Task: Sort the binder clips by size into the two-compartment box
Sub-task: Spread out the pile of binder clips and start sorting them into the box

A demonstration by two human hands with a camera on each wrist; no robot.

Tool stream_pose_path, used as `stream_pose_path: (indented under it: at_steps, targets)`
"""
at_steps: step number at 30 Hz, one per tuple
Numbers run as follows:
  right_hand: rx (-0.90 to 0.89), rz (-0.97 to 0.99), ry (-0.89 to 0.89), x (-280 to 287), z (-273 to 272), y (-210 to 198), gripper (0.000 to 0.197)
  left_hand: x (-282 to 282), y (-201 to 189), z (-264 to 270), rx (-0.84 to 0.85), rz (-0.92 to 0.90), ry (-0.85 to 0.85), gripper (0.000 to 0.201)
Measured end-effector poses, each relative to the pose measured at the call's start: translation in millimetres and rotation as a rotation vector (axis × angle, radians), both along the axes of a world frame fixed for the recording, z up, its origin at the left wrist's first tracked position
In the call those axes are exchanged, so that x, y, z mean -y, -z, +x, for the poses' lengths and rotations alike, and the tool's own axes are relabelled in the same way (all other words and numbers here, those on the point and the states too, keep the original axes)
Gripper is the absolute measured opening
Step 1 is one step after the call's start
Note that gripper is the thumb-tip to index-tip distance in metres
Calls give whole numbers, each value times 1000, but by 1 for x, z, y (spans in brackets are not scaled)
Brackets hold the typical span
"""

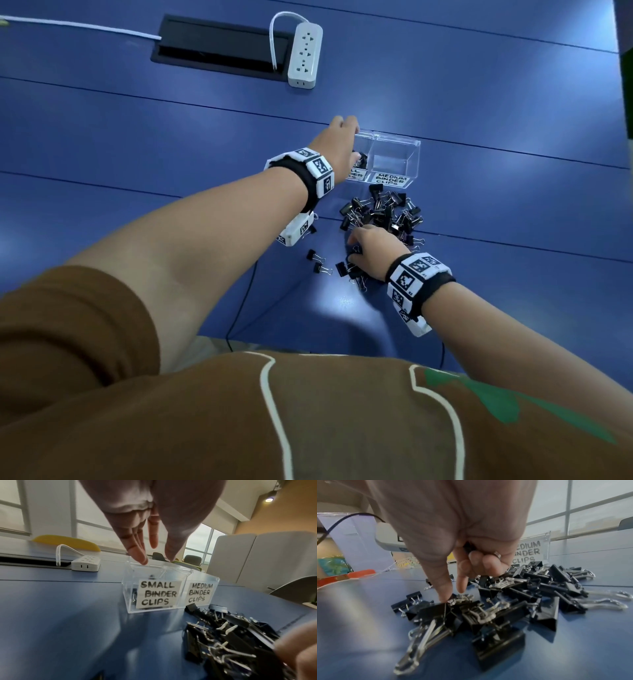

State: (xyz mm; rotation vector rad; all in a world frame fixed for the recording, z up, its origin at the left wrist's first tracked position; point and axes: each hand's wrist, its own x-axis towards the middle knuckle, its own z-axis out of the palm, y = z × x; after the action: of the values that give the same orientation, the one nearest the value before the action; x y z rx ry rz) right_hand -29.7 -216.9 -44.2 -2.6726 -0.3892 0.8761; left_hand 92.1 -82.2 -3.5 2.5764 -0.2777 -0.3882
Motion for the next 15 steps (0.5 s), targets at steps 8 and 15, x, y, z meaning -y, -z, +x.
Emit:
stream_pose_path:
  at_steps: [8,15]
  targets:
    - [66,24,1,-9,2,5,25,-32,17,-62,-80,36,225,21]
    - [89,256,241,-11,12,-1,12,-63,44,-119,-156,115,322,23]
